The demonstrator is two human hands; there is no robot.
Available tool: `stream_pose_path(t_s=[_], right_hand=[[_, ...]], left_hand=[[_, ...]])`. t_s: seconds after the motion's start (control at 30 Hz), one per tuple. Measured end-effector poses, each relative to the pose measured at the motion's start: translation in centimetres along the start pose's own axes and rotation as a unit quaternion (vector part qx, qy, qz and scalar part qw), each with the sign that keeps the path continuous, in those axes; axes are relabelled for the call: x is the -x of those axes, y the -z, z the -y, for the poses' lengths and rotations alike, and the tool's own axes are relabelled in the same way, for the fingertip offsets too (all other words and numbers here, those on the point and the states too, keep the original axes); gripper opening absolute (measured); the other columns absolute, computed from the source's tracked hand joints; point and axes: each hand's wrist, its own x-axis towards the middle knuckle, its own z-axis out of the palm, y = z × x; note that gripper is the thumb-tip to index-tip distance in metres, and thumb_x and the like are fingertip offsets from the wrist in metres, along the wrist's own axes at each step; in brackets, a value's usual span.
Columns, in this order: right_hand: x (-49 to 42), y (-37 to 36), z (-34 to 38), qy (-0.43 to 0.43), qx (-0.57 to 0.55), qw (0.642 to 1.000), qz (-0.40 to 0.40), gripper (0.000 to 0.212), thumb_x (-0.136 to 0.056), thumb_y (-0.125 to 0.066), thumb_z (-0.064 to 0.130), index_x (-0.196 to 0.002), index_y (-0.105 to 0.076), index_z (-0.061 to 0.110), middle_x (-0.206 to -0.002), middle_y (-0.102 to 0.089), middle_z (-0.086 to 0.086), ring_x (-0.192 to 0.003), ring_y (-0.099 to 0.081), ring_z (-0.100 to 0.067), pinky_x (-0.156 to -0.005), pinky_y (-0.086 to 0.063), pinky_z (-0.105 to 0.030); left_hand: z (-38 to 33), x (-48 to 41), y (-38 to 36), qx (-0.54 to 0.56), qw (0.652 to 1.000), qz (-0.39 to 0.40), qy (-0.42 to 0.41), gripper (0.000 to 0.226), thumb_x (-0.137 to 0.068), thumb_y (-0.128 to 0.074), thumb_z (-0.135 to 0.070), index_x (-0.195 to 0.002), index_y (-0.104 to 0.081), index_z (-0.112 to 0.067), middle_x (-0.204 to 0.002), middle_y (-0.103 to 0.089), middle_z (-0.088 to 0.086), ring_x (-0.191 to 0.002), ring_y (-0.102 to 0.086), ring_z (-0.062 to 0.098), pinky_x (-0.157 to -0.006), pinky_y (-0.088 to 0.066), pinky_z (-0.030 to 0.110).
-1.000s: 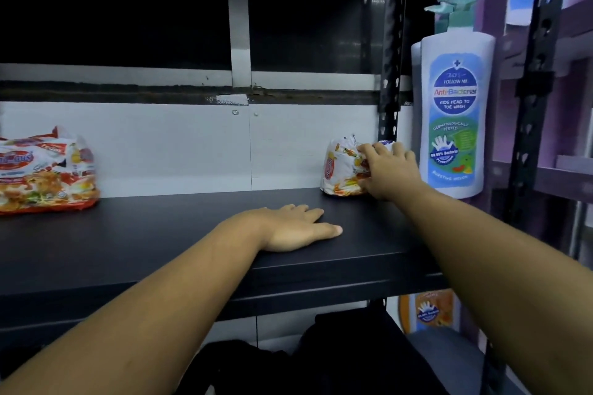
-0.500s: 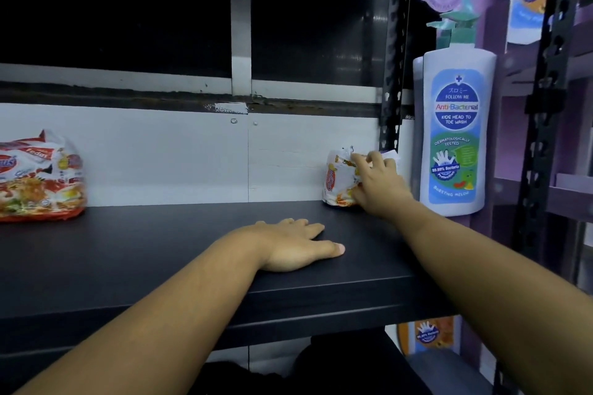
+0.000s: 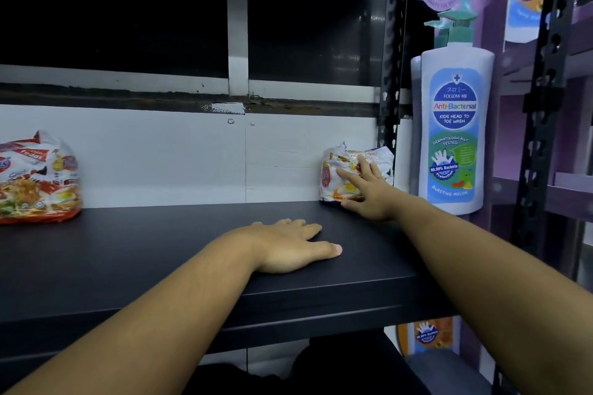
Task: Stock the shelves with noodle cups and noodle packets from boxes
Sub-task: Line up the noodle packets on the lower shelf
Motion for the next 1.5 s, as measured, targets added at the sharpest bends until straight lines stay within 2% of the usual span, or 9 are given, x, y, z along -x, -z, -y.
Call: stream_pose_path(t_s=[0.2, 0.4, 0.53, 0.67, 0.8, 1.03, 1.23, 1.43, 1.5], right_hand=[[0.0, 0.1, -0.4, 0.003, -0.004, 1.0, 0.005, 0.082, -0.096, -0.063, 0.049, -0.159, -0.011, 0.051, -0.167, 0.029, 0.003, -0.154, 0.026, -0.029, -0.126, -0.002, -0.055], [1.1, 0.0, 0.9, -0.037, 0.117, 0.992, -0.004, 0.073, -0.101, -0.041, 0.063, -0.157, 0.005, 0.056, -0.166, 0.03, 0.0, -0.154, 0.024, -0.03, -0.123, -0.001, -0.062], [2.9, 0.3, 2.2, -0.033, 0.118, 0.992, 0.007, 0.07, -0.104, -0.039, 0.057, -0.159, 0.004, 0.05, -0.167, 0.028, -0.006, -0.154, 0.024, -0.028, -0.124, -0.002, -0.061], [5.5, 0.8, 4.3, -0.027, 0.094, 0.994, 0.049, 0.063, -0.106, -0.04, 0.048, -0.162, -0.016, 0.036, -0.172, 0.005, -0.007, -0.157, 0.009, -0.032, -0.125, -0.012, -0.056], [10.2, 2.1, 7.2, -0.039, -0.001, 0.997, 0.068, 0.063, -0.104, -0.047, 0.052, -0.157, -0.035, 0.022, -0.162, -0.037, -0.007, -0.147, -0.036, -0.028, -0.117, -0.032, -0.038], [17.0, 4.2, 10.1, -0.02, 0.006, 0.993, 0.112, 0.052, -0.107, -0.035, 0.054, -0.153, -0.044, 0.03, -0.16, -0.042, 0.005, -0.145, -0.039, -0.019, -0.117, -0.029, -0.035], [18.0, 4.5, 10.4, -0.017, 0.016, 0.993, 0.117, 0.05, -0.108, -0.032, 0.049, -0.156, -0.038, 0.036, -0.164, -0.035, 0.01, -0.148, -0.033, -0.019, -0.119, -0.027, -0.04], [18.2, 4.1, 9.6, -0.016, 0.015, 0.996, 0.088, 0.05, -0.104, -0.035, 0.053, -0.151, -0.045, 0.04, -0.156, -0.048, 0.006, -0.14, -0.044, -0.022, -0.114, -0.035, -0.04], [18.5, 4.0, 9.7, -0.02, 0.018, 0.997, 0.072, 0.05, -0.102, -0.033, 0.057, -0.148, -0.047, 0.043, -0.152, -0.052, 0.004, -0.135, -0.049, -0.023, -0.111, -0.04, -0.042]], left_hand=[[0.1, -0.1, 0.1, 0.006, 1.0, -0.006, -0.004, 0.079, -0.097, -0.026, -0.078, -0.164, -0.017, -0.037, -0.172, -0.009, -0.012, -0.159, -0.003, 0.011, -0.126, -0.005, 0.053], [0.1, -0.2, -0.1, 0.012, 1.0, -0.017, -0.004, 0.08, -0.095, -0.028, -0.08, -0.163, -0.021, -0.038, -0.171, -0.015, -0.011, -0.158, -0.011, 0.013, -0.125, -0.009, 0.053], [0.2, -0.2, -0.1, 0.021, 0.999, -0.025, -0.003, 0.08, -0.094, -0.03, -0.082, -0.162, -0.023, -0.04, -0.171, -0.017, -0.011, -0.158, -0.013, 0.014, -0.125, -0.01, 0.052], [0.3, -0.4, -0.2, 0.031, 0.999, -0.032, 0.001, 0.082, -0.091, -0.032, -0.084, -0.161, -0.025, -0.041, -0.17, -0.019, -0.011, -0.157, -0.015, 0.016, -0.125, -0.011, 0.051], [0.3, -0.4, -0.2, 0.036, 0.999, -0.037, 0.001, 0.082, -0.091, -0.033, -0.083, -0.161, -0.026, -0.041, -0.171, -0.018, -0.011, -0.157, -0.015, 0.016, -0.125, -0.012, 0.051], [0.6, -0.7, -0.5, 0.066, 0.997, -0.042, 0.003, 0.084, -0.087, -0.039, -0.082, -0.159, -0.031, -0.04, -0.171, -0.02, -0.006, -0.158, -0.015, 0.018, -0.127, -0.012, 0.049], [0.3, 0.1, -0.3, 0.089, 0.992, -0.09, -0.009, 0.068, -0.093, -0.05, -0.068, -0.152, -0.05, -0.032, -0.162, -0.041, -0.005, -0.147, -0.039, 0.019, -0.113, -0.032, 0.033], [-0.7, 3.6, -0.5, 0.064, 0.989, -0.134, -0.028, 0.04, -0.098, -0.05, -0.053, -0.112, -0.076, -0.026, -0.123, -0.071, -0.001, -0.118, -0.06, 0.024, -0.102, -0.049, 0.04], [-0.9, 5.6, -1.1, 0.029, 0.988, -0.144, -0.04, 0.045, -0.1, -0.045, -0.056, -0.117, -0.074, -0.027, -0.126, -0.07, -0.001, -0.121, -0.059, 0.026, -0.099, -0.048, 0.038]])
